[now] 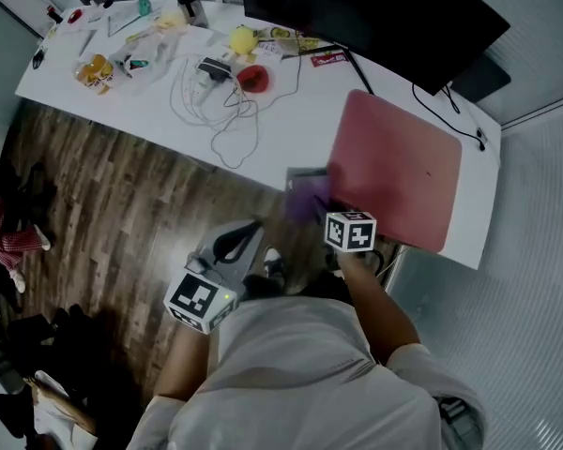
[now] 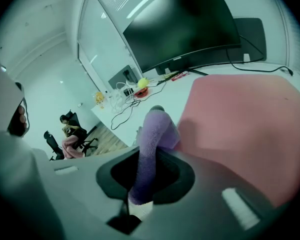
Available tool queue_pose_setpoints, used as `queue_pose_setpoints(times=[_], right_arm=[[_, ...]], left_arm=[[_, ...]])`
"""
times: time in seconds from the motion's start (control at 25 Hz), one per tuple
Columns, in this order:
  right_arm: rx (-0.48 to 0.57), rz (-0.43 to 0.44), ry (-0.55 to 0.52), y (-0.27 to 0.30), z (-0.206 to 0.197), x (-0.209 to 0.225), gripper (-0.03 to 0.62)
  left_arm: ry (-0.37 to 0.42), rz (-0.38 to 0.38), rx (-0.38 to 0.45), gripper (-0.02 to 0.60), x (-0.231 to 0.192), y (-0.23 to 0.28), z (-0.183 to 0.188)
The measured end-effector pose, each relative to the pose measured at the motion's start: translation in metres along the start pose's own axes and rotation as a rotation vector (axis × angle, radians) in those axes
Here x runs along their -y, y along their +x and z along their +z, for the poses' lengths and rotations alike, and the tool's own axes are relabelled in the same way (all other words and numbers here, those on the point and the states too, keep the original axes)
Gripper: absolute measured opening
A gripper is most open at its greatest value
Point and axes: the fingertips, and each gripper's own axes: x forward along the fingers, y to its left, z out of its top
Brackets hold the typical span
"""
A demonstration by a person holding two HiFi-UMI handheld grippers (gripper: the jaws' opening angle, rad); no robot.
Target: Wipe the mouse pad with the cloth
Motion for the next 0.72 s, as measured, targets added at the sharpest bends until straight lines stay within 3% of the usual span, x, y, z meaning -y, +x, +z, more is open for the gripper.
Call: queue_pose_setpoints(times=[0.24,0.52,0.72], right_arm=[[0.047,-0.092,0.053,-0.05,-0.007,0.066,0.051],[0.079,-0.204,0.12,-0.144,-0.031,0.173,0.051],[0.086,-0.288,0.144,-0.213,-0.059,0.245,0.052]], left_arm=[[0.0,-0.03,-0.014,0.002,0.037,0.023,-0.007],[0.107,-0.11,-0.015,0.002,0.135,0.086,0.013],[0.114,-0.172,-0.015,0.003,0.201,0.13,0.013]])
